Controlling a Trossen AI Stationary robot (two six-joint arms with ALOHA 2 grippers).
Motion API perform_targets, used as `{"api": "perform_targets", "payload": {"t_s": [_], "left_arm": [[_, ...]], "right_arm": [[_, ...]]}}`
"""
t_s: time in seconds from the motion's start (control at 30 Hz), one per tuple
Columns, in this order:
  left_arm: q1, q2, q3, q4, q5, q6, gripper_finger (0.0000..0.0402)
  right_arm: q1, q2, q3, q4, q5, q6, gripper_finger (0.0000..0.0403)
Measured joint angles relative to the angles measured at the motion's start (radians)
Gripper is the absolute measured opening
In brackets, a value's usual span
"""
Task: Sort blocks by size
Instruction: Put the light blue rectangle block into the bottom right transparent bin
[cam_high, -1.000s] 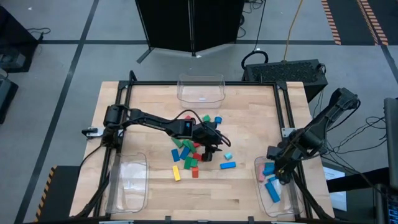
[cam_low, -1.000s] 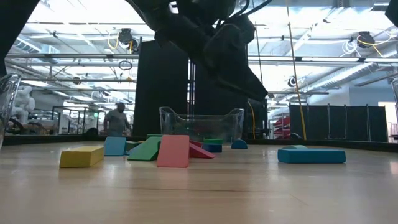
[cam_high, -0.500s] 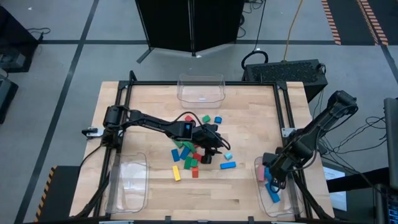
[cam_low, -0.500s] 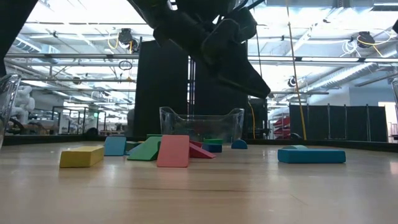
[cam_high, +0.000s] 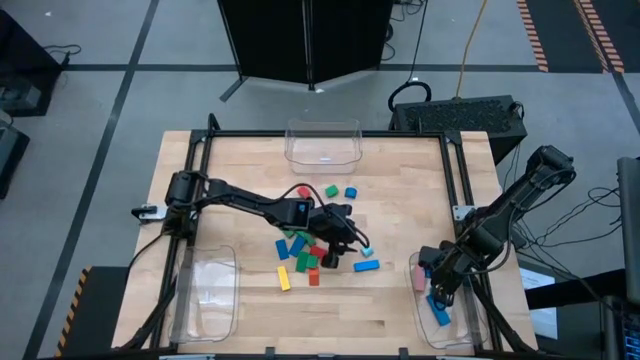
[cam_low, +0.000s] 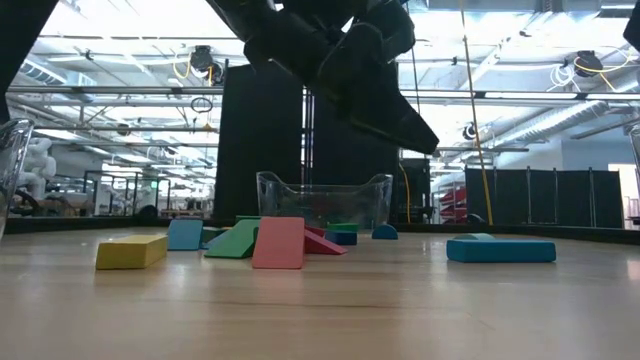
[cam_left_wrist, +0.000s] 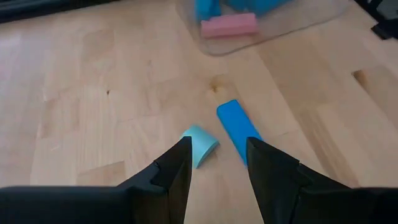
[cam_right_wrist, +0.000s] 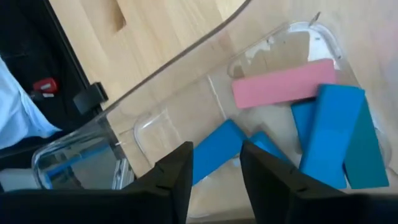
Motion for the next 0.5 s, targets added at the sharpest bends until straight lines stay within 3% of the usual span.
{"api": "perform_targets", "payload": {"t_s": [0.3,0.5], "left_arm": [[-0.030,0.121,0.000,0.196,0.004,-0.001,0.0153],[-0.031,0.163,0.000,0.230,0.001,-0.098,0.0153]], "right_arm": [[0.000,-0.006,0.000,-0.005,0.057,-0.029,0.0106],[-0.002,-0.034,0.000,-0.012,0.102,-0.050,0.0095]]}}
